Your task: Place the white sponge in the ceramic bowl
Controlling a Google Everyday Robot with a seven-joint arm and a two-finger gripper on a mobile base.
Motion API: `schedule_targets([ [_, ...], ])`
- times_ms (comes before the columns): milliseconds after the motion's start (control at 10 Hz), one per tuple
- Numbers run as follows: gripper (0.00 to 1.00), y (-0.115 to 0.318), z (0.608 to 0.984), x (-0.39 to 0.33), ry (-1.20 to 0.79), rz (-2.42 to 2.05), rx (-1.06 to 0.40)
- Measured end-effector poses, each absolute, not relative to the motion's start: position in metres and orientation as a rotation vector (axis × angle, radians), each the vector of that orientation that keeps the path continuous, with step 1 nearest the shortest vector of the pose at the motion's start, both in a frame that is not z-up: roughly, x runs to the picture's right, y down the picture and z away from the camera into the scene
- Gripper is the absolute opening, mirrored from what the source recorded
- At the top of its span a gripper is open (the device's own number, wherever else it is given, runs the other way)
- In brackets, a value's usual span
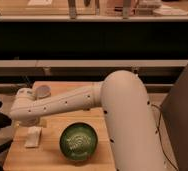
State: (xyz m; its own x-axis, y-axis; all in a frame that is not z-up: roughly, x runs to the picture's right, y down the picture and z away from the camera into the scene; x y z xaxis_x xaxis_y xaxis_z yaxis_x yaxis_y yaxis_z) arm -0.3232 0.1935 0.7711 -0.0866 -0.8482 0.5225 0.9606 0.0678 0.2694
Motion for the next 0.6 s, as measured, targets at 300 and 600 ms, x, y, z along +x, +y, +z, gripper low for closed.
schedule_targets([
  [300, 0.80, 0.203, 0.776, -0.330, -0.695, -1.544, -0.225],
  [600, 0.80, 0.211, 0.782, -0.330, -0.712, -1.559, -0.235],
])
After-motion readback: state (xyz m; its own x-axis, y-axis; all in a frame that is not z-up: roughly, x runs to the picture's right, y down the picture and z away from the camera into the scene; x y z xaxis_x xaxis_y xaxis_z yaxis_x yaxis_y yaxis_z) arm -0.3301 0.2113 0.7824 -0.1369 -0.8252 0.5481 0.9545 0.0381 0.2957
